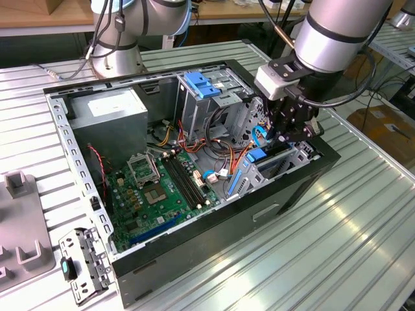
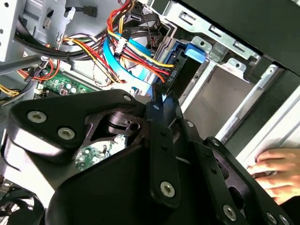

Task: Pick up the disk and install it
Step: 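Insert the second disk wire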

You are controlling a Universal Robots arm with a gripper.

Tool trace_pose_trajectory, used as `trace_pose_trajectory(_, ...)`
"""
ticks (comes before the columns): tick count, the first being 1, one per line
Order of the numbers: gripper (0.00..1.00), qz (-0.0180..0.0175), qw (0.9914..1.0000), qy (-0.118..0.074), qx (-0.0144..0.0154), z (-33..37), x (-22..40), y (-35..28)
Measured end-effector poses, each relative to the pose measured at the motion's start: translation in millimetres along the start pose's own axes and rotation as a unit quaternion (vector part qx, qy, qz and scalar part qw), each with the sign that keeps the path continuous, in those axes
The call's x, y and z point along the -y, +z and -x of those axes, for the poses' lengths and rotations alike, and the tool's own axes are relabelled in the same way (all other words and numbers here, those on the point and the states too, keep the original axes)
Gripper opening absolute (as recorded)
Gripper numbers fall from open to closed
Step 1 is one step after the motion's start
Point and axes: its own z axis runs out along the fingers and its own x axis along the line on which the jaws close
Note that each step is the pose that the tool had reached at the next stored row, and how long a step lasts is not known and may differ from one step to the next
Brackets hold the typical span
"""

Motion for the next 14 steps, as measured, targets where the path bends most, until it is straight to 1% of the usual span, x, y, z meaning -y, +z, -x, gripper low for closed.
trace_pose_trajectory(2,0.24,0.0,1.0,0.0,0.0001,0.1,0.3,-2.7)
trace_pose_trajectory(4,0.24,0.0,1.0,0.0,0.0001,0.1,0.3,-2.7)
trace_pose_trajectory(5,0.16,0.0,1.0,0.0,0.0,0.2,0.4,-2.9)
trace_pose_trajectory(7,0.16,0.0,1.0,0.0,0.0,0.2,0.3,-3.0)
trace_pose_trajectory(8,0.11,0.0,1.0,0.0,0.0,0.2,0.3,-3.0)
trace_pose_trajectory(14,0.11,0.0,1.0,0.0,0.0,0.2,0.4,-3.6)
